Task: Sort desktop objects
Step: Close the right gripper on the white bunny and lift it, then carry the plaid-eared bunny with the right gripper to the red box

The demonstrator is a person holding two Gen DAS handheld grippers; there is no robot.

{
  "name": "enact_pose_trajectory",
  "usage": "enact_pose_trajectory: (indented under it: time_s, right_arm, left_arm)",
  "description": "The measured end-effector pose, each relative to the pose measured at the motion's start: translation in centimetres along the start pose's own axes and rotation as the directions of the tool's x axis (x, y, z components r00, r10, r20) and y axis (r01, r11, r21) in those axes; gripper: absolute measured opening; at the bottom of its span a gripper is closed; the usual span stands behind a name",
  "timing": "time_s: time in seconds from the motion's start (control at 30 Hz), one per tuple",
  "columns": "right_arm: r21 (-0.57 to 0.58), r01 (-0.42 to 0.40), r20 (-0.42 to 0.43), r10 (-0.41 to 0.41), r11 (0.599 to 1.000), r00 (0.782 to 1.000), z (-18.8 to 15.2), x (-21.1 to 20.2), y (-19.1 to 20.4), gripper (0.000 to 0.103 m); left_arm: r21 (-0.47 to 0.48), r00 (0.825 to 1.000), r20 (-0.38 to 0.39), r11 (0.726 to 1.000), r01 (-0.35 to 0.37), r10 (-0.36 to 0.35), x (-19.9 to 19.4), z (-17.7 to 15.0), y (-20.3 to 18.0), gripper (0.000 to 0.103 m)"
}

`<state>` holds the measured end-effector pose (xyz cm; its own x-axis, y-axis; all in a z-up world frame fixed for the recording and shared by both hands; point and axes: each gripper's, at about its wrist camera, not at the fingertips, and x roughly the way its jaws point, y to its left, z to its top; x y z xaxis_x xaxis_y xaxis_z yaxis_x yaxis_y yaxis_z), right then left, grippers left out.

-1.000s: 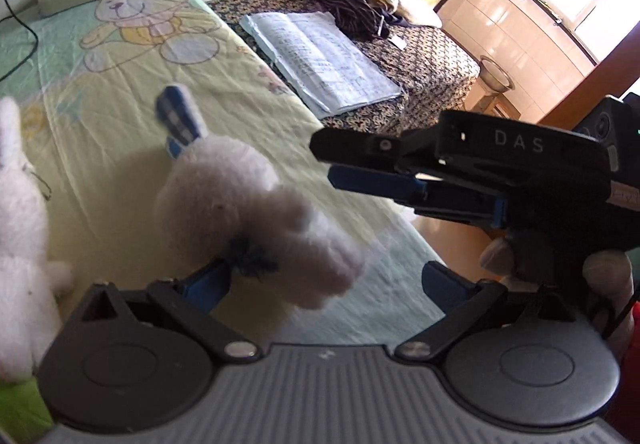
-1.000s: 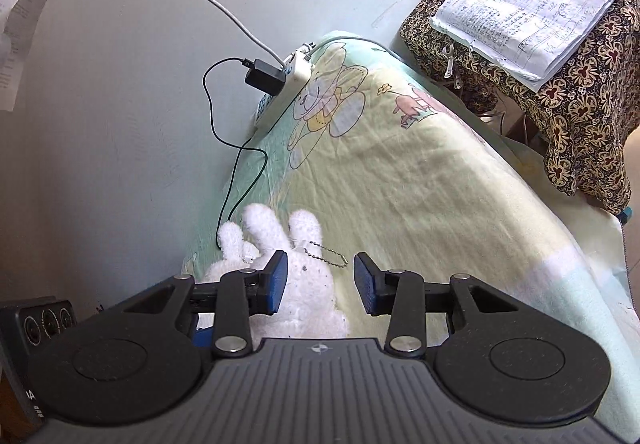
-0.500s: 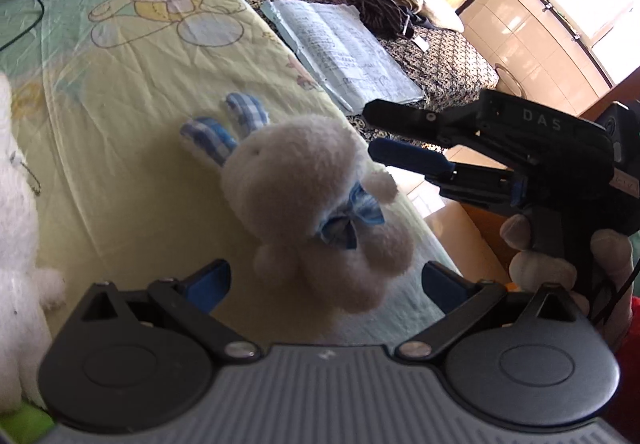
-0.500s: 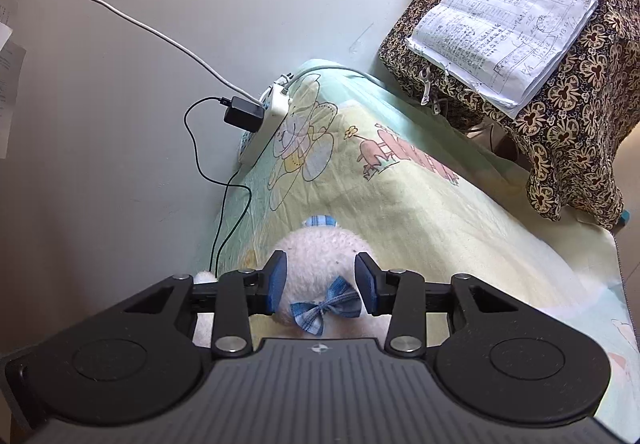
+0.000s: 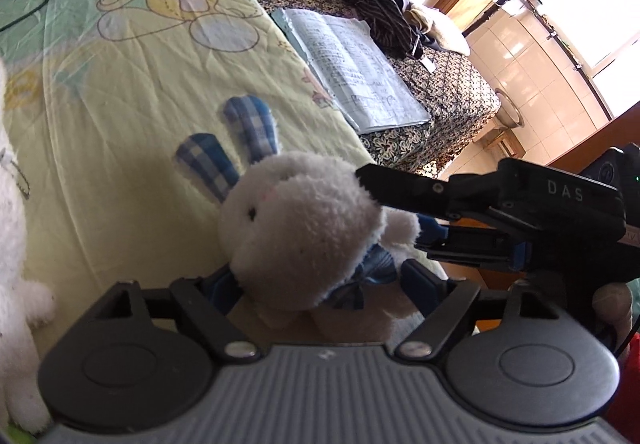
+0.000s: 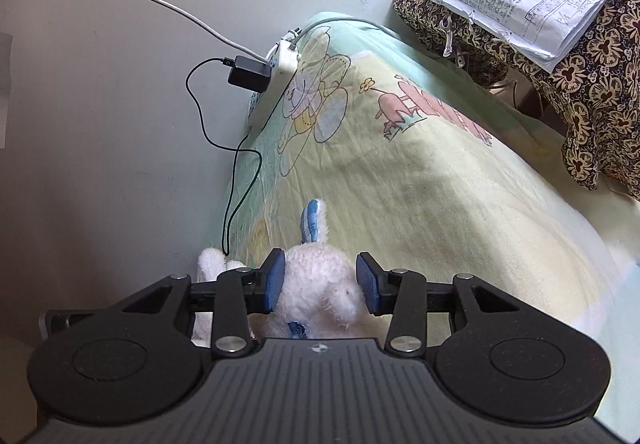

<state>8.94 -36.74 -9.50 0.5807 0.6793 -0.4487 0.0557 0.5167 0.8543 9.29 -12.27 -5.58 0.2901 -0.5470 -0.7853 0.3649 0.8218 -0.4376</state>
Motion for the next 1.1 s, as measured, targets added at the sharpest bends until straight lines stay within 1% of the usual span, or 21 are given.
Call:
enact_pose_trajectory:
  time_s: [0.03,0.13,0.2,0.27,0.37,0.53,0.67,0.77,0.87,0.93,1.1]
  right_arm:
    - [0.010,0.005,-0.009,-0.005,1.000,1.000,-0.1,-0.2,-0.1,0.044]
    - [0.063,-0.009,-0.031,0.011,0.998,0.999,-0.5,-0.8,-0.5,0.043]
    - [0.079,-0.016,-0.032,0.019,0.997,0.999,-0.9,-1.4,-0.5,0.043]
    - [0.072,-0.017,-0.034,0.019,0.997,0.999,-1.4,-2.1,-0.2,0.042]
    - [0.048,-0.014,-0.037,0.016,0.999,0.999,-2.3,-3.1,0.5,0.040]
    - [0.024,-0.027,-0.037,0.028,0.999,0.999,-4.2,-4.7,1.8,0.038]
    - [0.007,-0.052,-0.040,0.053,0.999,0.998,-5.7,-5.9,2.8,0.038]
    - [-0.026,-0.090,-0.051,0.089,0.996,0.995,-7.0,-6.5,4.2,0.038]
    - [-0.055,-0.142,-0.063,0.138,0.988,0.988,-8.1,-6.6,5.6,0.038]
    - [-0.072,-0.174,-0.079,0.169,0.982,0.983,-8.6,-6.3,6.7,0.038]
    - [-0.129,-0.236,-0.127,0.220,0.963,0.967,-10.3,-4.9,10.1,0.038]
  left_arm:
    - [0.008,1.000,0.000,1.000,-0.002,0.002,-0.1,-0.1,-0.2,0.080]
    - [0.030,1.000,0.002,1.000,-0.005,0.005,-0.6,-0.3,-1.0,0.079]
    - [0.036,1.000,-0.003,0.999,-0.003,0.004,-1.0,-0.6,-1.4,0.077]
    - [0.039,1.000,-0.002,0.999,0.001,-0.001,-1.6,-0.9,-1.8,0.076]
    - [0.066,1.000,0.004,0.998,-0.011,0.010,-2.9,-1.9,-2.6,0.076]
    - [0.094,0.999,0.032,0.995,-0.018,0.015,-5.5,-3.9,-3.8,0.076]
    - [0.113,0.996,0.085,0.993,-0.045,0.036,-8.7,-5.8,-4.4,0.076]
    - [0.121,0.987,0.145,0.989,-0.084,0.066,-11.4,-7.1,-4.6,0.076]
    - [0.102,0.976,0.200,0.988,-0.113,0.091,-14.0,-8.4,-4.2,0.076]
    - [0.082,0.968,0.229,0.989,-0.123,0.101,-15.7,-9.1,-3.6,0.076]
    - [0.040,0.943,0.308,0.989,-0.144,0.125,-20.3,-10.9,-1.8,0.076]
